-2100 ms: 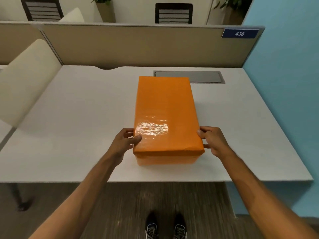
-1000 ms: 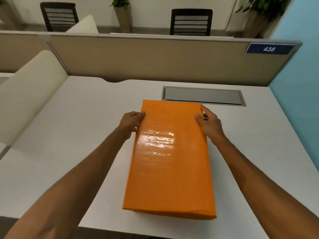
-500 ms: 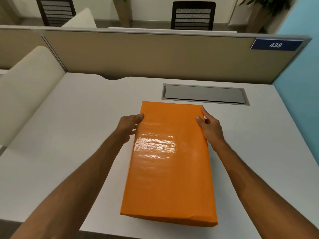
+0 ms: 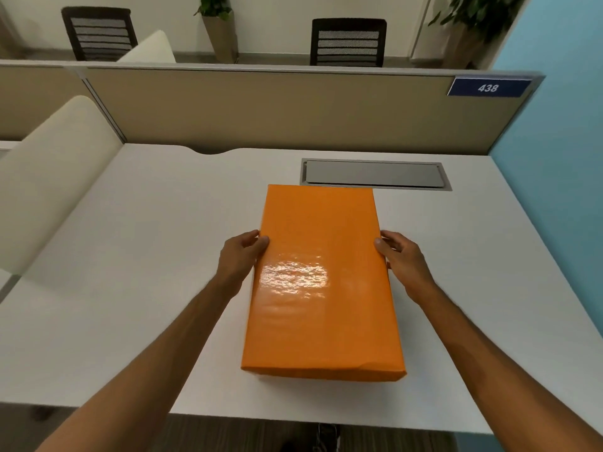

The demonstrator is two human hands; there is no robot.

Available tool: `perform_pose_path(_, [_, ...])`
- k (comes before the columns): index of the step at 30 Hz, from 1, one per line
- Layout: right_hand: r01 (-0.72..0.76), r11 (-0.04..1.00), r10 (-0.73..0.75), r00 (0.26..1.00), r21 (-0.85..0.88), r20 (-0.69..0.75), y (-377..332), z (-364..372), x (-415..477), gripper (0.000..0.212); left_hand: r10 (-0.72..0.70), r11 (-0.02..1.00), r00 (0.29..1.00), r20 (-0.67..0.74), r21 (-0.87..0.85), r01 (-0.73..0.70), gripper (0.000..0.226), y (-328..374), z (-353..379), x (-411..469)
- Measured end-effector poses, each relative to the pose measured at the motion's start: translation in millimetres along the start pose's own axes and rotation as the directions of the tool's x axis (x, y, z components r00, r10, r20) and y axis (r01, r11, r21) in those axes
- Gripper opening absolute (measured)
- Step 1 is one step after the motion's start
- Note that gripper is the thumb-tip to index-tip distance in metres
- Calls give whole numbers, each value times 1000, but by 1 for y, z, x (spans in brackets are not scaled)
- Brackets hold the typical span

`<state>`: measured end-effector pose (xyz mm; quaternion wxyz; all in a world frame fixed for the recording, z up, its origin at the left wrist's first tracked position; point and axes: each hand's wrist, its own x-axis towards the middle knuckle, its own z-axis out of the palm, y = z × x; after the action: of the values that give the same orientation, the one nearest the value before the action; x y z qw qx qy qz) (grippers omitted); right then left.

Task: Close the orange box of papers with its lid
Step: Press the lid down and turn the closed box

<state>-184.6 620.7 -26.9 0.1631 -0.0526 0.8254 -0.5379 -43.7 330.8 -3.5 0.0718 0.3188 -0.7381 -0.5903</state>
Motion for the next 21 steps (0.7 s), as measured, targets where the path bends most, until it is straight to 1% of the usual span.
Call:
perform_pose_path(3, [-20, 997, 21, 1000, 74, -20, 10, -3, -31, 41, 15, 1000, 1000, -11, -2, -15, 44, -17, -6, -30])
perform_pose_path(6, [-43, 988, 48, 998, 146, -32, 18, -4, -61, 30, 10, 999, 1000, -11, -40, -10, 43, -35, -11, -59])
perform_pose_path(9, [-64, 979, 74, 996, 191, -42, 23, -3, -85, 28, -10, 995, 1000, -3, -96, 10, 45, -46, -16, -78])
perform_pose_path(12, [-101, 971, 107, 994, 218, -18, 26, -2, -101, 37, -37, 990, 997, 73, -130, 46, 56, -50, -17, -89])
perform_pose_path(14, [-142, 958, 136, 990, 248, 42, 26, -1, -110, 50, -77, 983, 989, 129, -156, 97, 69, -50, -17, -96])
perform_pose_path(16, [-189, 939, 164, 981, 287, 108, 26, 1, -117, 63, -126, 969, 978, 168, -189, 157, 77, -50, -16, -100])
perform_pose_path(18, [-208, 922, 168, 975, 326, 145, 27, 1, -120, 74, -137, 961, 973, 185, -212, 175, 80, -49, -15, -102])
perform_pose_path(21, [-221, 916, 167, 969, 335, 183, 24, -2, -120, 85, -126, 963, 978, 165, -217, 161, 78, -48, -14, -104])
